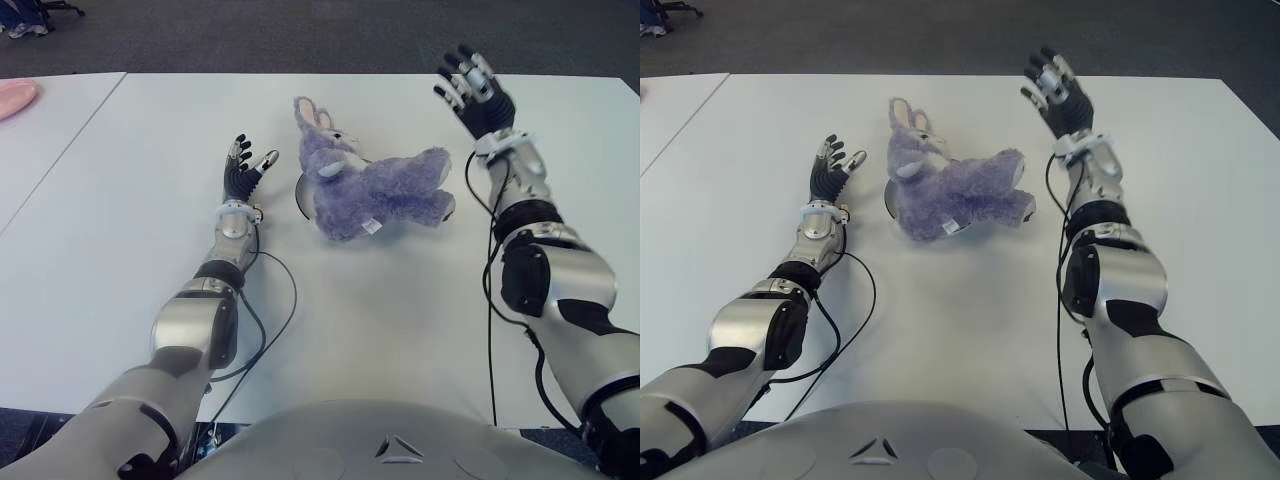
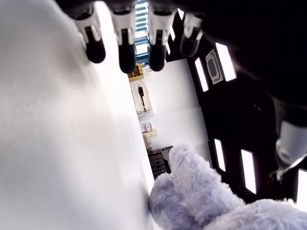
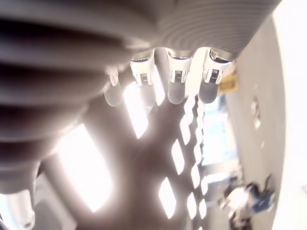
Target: Put the doll into the plate.
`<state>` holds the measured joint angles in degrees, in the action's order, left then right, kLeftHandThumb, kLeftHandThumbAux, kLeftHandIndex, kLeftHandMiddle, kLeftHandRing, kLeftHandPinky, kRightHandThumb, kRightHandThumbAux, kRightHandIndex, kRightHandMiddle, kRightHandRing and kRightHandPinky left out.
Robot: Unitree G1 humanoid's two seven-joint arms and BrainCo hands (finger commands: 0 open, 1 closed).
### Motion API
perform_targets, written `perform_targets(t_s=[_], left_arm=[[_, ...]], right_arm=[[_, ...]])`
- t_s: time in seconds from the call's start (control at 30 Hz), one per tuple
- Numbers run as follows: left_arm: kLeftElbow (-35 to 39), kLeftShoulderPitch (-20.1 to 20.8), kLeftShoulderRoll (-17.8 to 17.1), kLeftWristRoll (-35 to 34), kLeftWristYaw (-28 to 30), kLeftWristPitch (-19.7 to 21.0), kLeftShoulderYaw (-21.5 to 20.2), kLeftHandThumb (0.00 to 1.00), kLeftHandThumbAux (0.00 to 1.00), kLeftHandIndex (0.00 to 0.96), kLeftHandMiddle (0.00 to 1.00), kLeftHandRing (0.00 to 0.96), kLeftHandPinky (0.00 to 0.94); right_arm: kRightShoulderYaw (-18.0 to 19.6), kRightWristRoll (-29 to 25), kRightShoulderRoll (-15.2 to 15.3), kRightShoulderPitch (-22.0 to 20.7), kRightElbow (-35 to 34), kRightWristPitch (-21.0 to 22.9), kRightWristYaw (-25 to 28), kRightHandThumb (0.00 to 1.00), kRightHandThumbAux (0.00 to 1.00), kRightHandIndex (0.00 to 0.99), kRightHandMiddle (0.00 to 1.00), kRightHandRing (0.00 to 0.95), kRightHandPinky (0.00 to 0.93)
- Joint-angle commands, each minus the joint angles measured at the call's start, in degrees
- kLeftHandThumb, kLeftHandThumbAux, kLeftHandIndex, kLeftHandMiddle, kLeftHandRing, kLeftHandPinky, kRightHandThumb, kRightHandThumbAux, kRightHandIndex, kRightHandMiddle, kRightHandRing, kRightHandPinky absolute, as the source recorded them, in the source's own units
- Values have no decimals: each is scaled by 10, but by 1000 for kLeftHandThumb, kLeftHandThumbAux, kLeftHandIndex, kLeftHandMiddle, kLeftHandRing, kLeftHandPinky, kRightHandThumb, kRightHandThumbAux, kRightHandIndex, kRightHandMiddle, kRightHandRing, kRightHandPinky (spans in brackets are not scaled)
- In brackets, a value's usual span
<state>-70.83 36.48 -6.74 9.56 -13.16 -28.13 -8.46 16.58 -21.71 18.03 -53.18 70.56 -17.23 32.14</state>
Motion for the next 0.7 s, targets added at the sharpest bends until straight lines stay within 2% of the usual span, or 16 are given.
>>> perform_targets(t_s=[0.03,0.37,0.7], left_arm=[[-71,-109,38,2,6,63,6,0,539,60,136,136,128],[-70,-112,39,-4,13,57,1,0,536,63,142,139,126],[-70,-113,39,-6,16,56,-1,0,536,66,137,135,121]], right_arm=[[6,28,-27,16,30,-37,-40,0,742,71,55,32,66],[2,65,-42,41,38,-71,-85,0,766,86,79,63,88],[1,93,-53,81,45,-103,-117,0,749,99,101,86,103]])
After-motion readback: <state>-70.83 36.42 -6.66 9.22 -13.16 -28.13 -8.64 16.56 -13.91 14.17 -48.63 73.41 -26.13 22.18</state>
